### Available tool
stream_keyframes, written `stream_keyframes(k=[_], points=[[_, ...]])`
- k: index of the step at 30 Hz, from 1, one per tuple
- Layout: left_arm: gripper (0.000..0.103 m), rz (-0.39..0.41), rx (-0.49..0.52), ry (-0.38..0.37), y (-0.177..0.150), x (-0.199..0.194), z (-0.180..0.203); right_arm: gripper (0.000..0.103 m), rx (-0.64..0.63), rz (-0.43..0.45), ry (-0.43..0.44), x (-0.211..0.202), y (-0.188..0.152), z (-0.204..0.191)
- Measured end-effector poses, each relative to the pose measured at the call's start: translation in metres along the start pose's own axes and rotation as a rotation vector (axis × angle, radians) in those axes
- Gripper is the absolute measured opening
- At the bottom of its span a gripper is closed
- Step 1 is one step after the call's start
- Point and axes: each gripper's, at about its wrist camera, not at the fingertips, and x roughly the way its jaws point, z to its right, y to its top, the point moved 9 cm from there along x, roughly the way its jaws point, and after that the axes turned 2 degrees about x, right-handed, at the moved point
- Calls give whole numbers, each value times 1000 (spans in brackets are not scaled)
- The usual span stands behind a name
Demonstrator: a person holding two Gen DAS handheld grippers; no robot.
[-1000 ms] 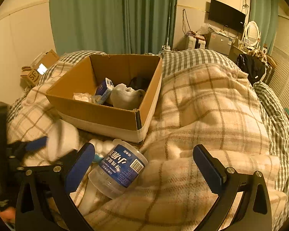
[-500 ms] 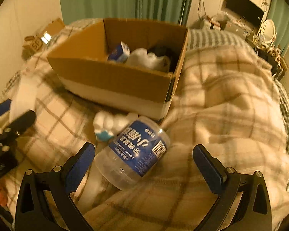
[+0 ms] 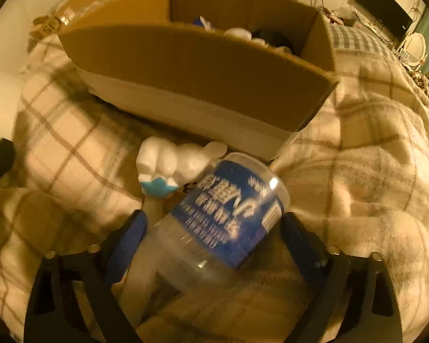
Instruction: Organize objects
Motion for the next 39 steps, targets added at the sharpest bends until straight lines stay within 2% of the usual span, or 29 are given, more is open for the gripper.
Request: stream_keyframes(k=[6, 10, 16, 17, 18, 22, 23, 25, 26, 27, 31, 35, 39], points=[[85, 4, -9, -18, 2, -5, -1, 65, 7, 101, 27, -33, 0, 1], [85, 4, -14, -20, 2, -7, -2, 61, 0, 141, 44, -53, 0, 2], [85, 11, -8, -20, 6, -10, 1, 45, 18, 216, 58, -73, 12, 7], [85, 13, -5, -21, 7, -11, 2, 11, 12, 218, 59, -74, 15, 6], [85, 16, 2, -21, 8, -12, 4, 3, 8, 222, 61, -74, 17, 3], [85, 16, 5, -21, 7, -12, 5, 4, 4, 189, 44, -66, 16, 7], [85, 14, 3, -21, 7, -11, 4, 8, 12, 167, 55, -60, 13, 6], [85, 7, 0, -21, 5, -8, 3, 35, 27, 155, 66, -57, 11, 6], [85, 3, -2, -22, 4, -7, 3, 57, 38, 153, 64, -57, 10, 7], [85, 1, -2, -23, 3, -6, 3, 61, 46, 148, 68, -55, 10, 8], [85, -8, -7, -30, -1, -1, 2, 61, 85, 74, 54, -36, 4, 10], [85, -17, -15, -34, -4, 2, 1, 62, 125, -1, 79, -14, 2, 5], [85, -15, -20, -36, -4, 1, 0, 65, 78, -46, 13, 2, 1, -6]])
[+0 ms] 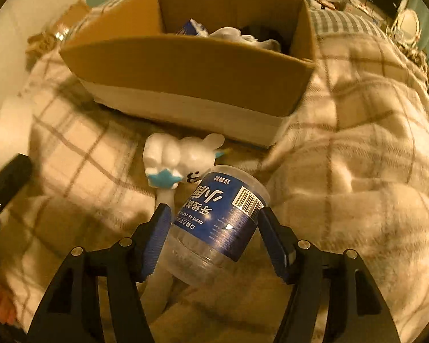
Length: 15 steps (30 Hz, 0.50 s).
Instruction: Organize objects
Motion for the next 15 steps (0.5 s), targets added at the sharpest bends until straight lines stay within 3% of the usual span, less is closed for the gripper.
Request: stream_keyframes(k=[7, 11, 12, 15], points=[[85, 0, -5, -7, 1, 0, 0, 71, -45, -39, -69, 7, -10, -8], [85, -1, -7, -12, -1, 0, 0, 81, -73, -145, -97, 34, -12, -11], [85, 1, -11, -14, 0, -1, 0, 79, -77, -164, -102, 39, -13, -12], [85, 7, -20, -16, 0, -3, -4, 77, -18, -72, -44, 23, -4, -11]])
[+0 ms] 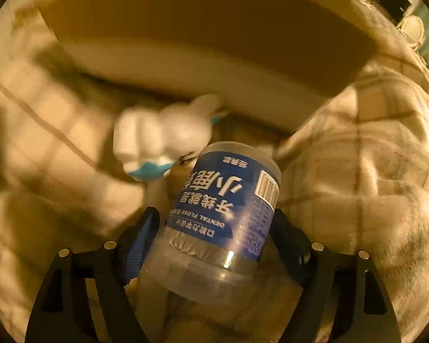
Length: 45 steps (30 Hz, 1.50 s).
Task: Organize objects
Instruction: 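Carry tape roll and bottle over the box and open both grippers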
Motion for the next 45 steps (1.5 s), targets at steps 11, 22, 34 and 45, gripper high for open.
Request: stream_keyframes(k=[11, 22, 34, 45], points=[[85, 25, -3, -3, 10, -8, 0, 69, -12, 290, 108, -96, 15, 6], [85, 113, 68, -47, 85, -24, 33, 68, -36, 531, 150, -194, 79, 18], [85, 92, 115, -56, 162, 54, 59, 68, 1, 581, 134, -175, 189, 64], [100, 81, 148, -16, 149, 80, 66, 83, 95, 589, 182, -138, 195, 92]])
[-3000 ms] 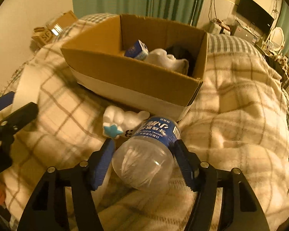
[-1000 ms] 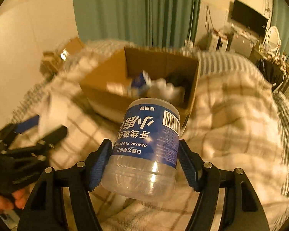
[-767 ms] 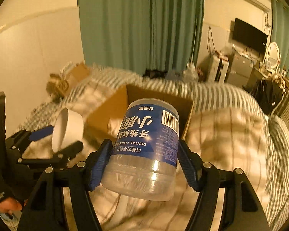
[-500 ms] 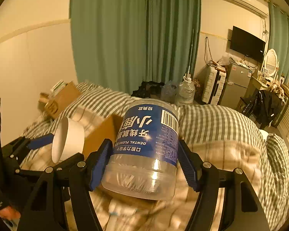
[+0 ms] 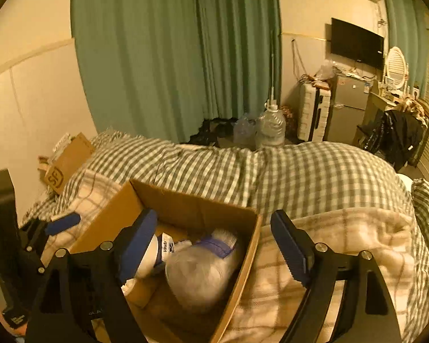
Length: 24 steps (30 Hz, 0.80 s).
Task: Organize objects
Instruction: 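Carry tape roll and bottle over the box and open both grippers, then grasp the white plastic tube with the right gripper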
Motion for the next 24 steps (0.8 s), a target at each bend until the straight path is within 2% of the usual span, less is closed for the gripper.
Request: stream_keyframes(k=[4, 9, 15, 19, 24], points=[[100, 3, -36, -1, -7, -33, -2, 83, -2, 22, 0, -37, 1, 1], [100, 49, -48, 23, -19, -93, -12, 83, -45, 48, -11, -99, -9, -9], [101, 80, -80, 66, -50, -137, -31, 83, -69, 63, -12, -150, -37, -29], [101, 68, -98, 111, -85, -139, -39, 83, -95, 19, -15, -146, -73, -44], [101, -1, -85, 127, -125, -114, -42, 81, -117, -107, -29, -104, -133, -58]])
